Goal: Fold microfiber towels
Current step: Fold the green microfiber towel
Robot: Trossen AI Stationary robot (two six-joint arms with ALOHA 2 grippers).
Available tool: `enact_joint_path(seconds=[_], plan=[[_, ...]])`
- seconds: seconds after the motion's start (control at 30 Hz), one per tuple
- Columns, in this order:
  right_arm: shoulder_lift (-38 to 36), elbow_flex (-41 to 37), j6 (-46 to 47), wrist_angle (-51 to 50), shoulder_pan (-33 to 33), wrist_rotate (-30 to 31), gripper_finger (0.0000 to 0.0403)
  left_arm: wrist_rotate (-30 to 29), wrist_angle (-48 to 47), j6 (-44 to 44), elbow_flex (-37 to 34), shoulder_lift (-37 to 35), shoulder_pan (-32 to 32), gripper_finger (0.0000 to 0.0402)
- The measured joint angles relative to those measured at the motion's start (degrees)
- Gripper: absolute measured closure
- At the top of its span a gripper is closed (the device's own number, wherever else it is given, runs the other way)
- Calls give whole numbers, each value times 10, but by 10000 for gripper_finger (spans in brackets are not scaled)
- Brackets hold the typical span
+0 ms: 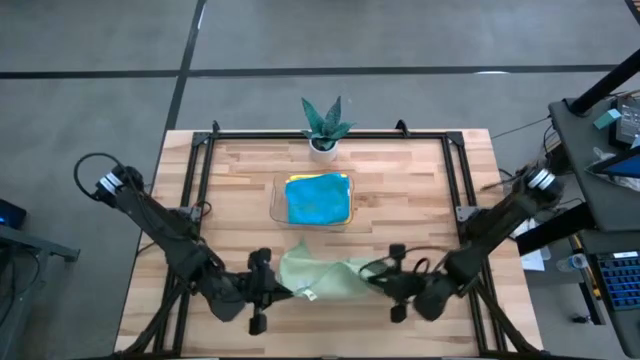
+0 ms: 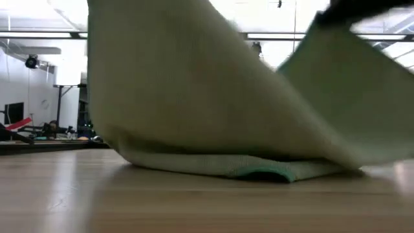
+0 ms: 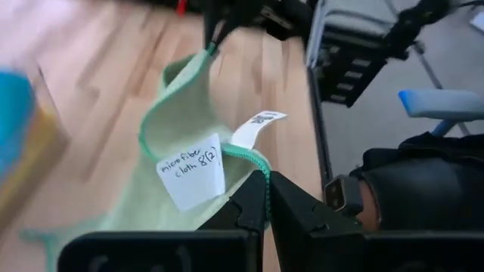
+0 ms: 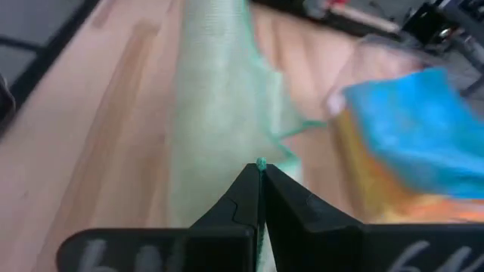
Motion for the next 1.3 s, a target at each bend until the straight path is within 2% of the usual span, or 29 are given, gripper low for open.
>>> enact_joint_path(seconds=[0.13,0.33,0.53,0.73,0.83,0.93,1.1,1.2,1.3], plan=[[-99,0,-23,-50,0,29,394,-28,-3,58,4,-39,0,401],[-224,-1,-150,-44,-4,107,394,-81,-4,159,12,-117,1,401],[-324,-1,-233,-5,-10,109,394,-105,8,239,12,-197,6,401],[-374,-1,-292,22,-10,105,394,-99,7,310,10,-244,9,401],[-385,-1,-269,6,-6,59,394,-43,6,310,3,-247,9,401],[-389,-1,-214,-38,-4,-38,394,24,5,293,-11,-231,3,401],[-372,-7,-118,-108,-2,-223,394,98,6,261,-27,-156,-5,401],[-351,-20,-67,-117,7,-305,394,140,22,235,-31,-99,-17,401],[-316,-33,-10,-116,17,-354,394,172,57,191,-35,-39,-25,401]])
